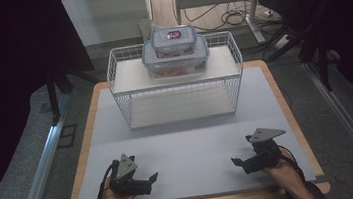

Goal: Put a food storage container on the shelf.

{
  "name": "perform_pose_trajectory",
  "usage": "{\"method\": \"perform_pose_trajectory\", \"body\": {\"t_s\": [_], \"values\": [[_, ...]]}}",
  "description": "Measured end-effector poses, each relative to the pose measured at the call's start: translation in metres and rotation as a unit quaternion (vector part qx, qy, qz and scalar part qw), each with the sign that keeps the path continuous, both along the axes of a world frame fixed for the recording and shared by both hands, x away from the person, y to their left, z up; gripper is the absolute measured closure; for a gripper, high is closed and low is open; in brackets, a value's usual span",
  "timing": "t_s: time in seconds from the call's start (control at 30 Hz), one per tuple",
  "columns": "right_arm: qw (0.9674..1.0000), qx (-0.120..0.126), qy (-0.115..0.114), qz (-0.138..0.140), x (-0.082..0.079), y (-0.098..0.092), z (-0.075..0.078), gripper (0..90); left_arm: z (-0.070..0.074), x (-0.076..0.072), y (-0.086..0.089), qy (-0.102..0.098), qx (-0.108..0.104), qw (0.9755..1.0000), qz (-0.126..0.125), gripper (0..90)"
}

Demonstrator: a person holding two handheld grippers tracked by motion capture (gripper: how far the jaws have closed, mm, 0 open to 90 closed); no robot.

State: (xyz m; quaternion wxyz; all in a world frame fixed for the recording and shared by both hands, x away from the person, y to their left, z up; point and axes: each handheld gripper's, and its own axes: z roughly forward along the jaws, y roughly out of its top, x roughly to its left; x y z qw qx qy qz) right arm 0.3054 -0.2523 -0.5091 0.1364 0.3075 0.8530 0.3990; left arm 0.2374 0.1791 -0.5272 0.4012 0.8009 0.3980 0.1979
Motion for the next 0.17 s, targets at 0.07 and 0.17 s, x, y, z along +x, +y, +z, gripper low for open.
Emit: {"method": "perform_pose_trajectory", "body": {"t_s": [0.07,0.17], "values": [[1.0,-0.005,0.0,0.003,0.0,0.001,-0.001,1.0,-0.0003,0.0002,-0.0003,0.001,0.0,1.0,0.001,2.1],[0.9999,-0.01,-0.002,0.004,-0.0001,0.0017,-0.0014,1.1,-0.0002,0.0004,-0.001,0.0,0.001,1.0,0.0,2.1]]}}
